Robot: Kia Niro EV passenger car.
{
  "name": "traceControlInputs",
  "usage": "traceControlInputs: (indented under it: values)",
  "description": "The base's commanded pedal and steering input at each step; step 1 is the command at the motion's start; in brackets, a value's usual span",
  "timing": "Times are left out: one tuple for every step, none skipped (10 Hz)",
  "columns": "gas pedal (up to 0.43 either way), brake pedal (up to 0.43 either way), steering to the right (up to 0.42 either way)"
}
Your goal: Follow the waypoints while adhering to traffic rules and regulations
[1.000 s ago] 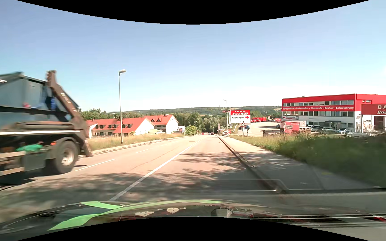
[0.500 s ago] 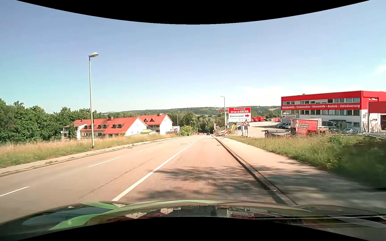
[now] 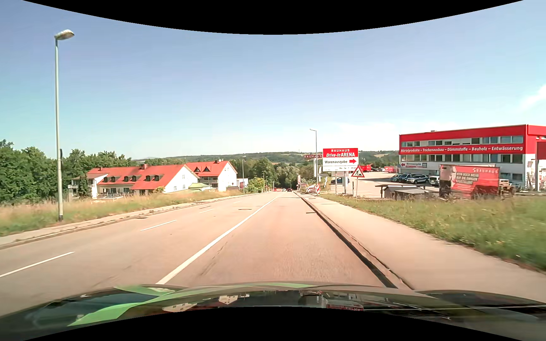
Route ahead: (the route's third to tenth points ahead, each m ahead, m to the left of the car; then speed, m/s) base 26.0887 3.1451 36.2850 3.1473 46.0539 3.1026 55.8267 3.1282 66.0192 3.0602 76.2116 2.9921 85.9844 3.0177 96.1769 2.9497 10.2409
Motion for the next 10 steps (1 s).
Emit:
traceControlInputs:
  values:
    - [0.067,0.0,0.001]
    - [0.067,0.0,-0.003]
    - [0.067,0.0,-0.004]
    - [0.067,0.0,-0.004]
    - [0.067,0.0,-0.004]
    - [0.067,0.0,-0.005]
    - [0.067,0.0,-0.004]
    - [0.067,0.0,-0.004]
    - [0.059,0.0,-0.005]
    - [0.028,0.0,-0.004]
